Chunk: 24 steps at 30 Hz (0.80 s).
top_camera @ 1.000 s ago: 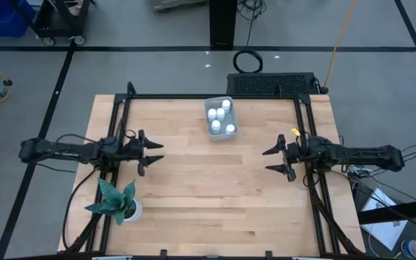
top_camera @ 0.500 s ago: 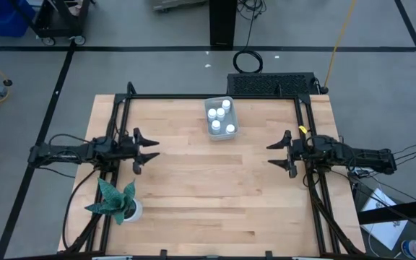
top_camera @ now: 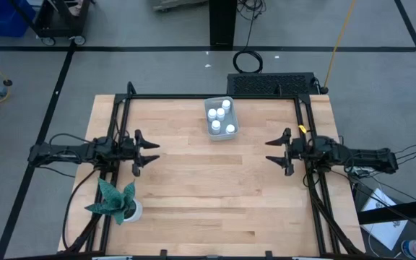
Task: Pick and place pill bottles into a basket
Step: Return to Home Position
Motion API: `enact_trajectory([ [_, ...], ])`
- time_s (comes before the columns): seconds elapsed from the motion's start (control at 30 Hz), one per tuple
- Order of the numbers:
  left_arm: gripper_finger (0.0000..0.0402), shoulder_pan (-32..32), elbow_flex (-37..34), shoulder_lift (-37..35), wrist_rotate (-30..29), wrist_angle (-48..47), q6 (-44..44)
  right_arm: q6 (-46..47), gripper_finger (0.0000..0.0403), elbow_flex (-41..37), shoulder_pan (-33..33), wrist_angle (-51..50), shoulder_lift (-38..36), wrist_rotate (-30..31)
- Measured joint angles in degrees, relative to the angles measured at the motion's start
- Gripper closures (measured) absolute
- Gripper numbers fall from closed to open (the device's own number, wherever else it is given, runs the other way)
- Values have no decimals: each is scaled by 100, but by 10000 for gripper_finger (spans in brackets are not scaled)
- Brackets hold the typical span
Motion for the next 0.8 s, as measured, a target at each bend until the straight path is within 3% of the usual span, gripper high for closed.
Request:
enact_trajectory([
  [0.2,185,-38,-4,101,-271,41,28,113,143,0,-1,1,151,13],
  [0.8,185,-38,-20,248,-104,267,-208,265,144,-2,-1,109,219,39],
])
